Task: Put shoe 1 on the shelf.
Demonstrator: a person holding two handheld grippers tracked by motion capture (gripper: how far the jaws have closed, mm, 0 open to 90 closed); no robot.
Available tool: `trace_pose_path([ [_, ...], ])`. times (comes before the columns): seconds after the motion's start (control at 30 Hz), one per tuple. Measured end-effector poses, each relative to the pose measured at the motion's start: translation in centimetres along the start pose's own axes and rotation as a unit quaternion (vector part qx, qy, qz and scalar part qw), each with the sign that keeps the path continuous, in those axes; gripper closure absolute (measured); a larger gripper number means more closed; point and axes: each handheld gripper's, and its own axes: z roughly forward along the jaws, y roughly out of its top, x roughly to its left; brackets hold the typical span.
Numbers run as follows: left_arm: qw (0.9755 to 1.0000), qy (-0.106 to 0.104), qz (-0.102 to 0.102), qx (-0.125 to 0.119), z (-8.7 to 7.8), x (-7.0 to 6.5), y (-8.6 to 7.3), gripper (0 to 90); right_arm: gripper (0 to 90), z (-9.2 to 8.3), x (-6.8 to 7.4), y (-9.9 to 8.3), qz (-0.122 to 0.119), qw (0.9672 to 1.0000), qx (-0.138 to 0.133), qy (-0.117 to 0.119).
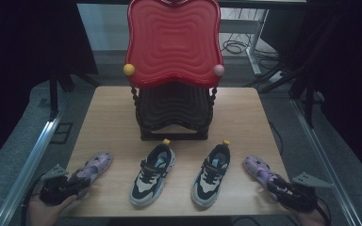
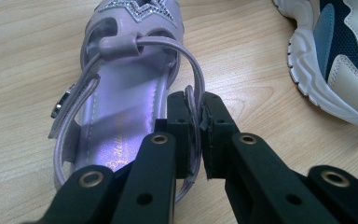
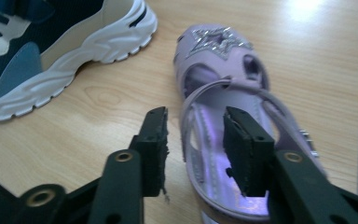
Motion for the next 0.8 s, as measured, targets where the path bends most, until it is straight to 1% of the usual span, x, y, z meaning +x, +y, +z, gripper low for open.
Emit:
trace_pose_path([
  [0.13, 1.0000, -0.003, -0.002, -0.003, 0.0, 0.1, -0.1, 84.1, 66.4, 0.4, 0.0, 0.0, 0.001, 0.9999, 0.011, 0.010],
  [0.23, 1.0000, -0.003, -0.002, -0.004, 0.0, 0.1, -0.1, 84.1, 68.3, 0.5, 0.0, 0.0, 0.003, 0.9998, 0.014, 0.012],
  [0.5, 1.0000, -0.005, -0.001, -0.002, 0.0, 0.1, -0.1, 83.7, 70.8, 0.6, -0.1, 0.0, 0.006, 0.9999, 0.012, 0.009],
  [0.6, 1.0000, -0.005, -0.002, -0.003, 0.1, 0.1, -0.1, 83.7, 74.5, 0.8, 0.0, 0.0, 0.006, 0.9999, 0.011, 0.007],
  [0.7, 1.0000, -0.005, -0.002, -0.003, 0.1, 0.1, -0.1, 83.7, 78.9, 0.9, 0.0, 0.0, 0.013, 0.9999, 0.004, 0.006],
  [0.8, 1.0000, -0.003, 0.001, -0.001, 0.0, 0.1, 0.0, 83.9, 82.6, 1.1, -0.1, -0.1, 0.020, 0.9997, -0.001, 0.014],
])
